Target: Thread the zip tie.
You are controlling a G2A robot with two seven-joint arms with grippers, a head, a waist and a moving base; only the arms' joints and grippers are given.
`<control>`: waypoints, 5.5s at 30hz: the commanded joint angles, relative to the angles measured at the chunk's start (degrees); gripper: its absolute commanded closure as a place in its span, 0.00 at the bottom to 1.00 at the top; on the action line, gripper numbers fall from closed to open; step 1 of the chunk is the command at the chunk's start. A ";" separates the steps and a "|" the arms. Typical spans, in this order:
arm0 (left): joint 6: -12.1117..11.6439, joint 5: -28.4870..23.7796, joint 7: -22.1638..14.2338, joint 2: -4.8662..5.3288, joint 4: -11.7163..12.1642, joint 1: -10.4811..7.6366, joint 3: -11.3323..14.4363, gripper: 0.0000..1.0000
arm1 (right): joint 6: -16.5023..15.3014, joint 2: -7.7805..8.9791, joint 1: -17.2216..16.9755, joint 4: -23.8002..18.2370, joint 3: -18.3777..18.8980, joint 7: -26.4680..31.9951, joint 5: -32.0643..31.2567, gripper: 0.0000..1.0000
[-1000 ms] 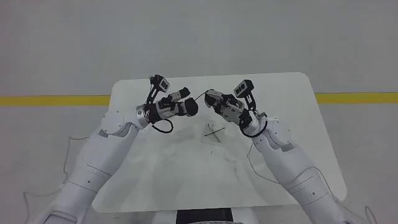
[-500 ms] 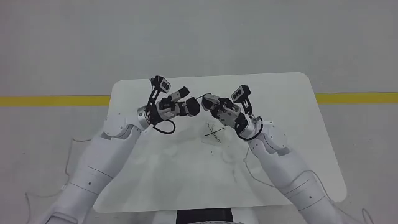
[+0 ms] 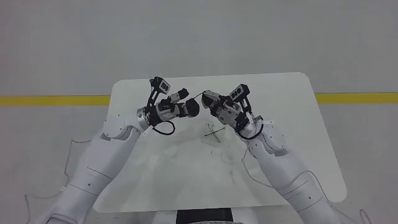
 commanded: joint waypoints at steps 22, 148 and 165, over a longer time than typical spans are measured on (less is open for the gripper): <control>0.01 -1.32 0.12 0.22 -1.60 1.32 -0.86 0.00 | 2.82 1.31 0.00 -0.36 3.24 2.71 -18.06 1.00; 2.52 0.84 1.63 -1.04 7.57 -5.12 5.25 1.00 | 3.35 2.36 2.16 -0.75 5.74 1.32 -30.20 0.00; 0.89 0.99 -0.70 0.27 5.74 -2.95 0.94 1.00 | 2.34 3.82 0.71 -0.70 11.67 5.25 -32.91 0.00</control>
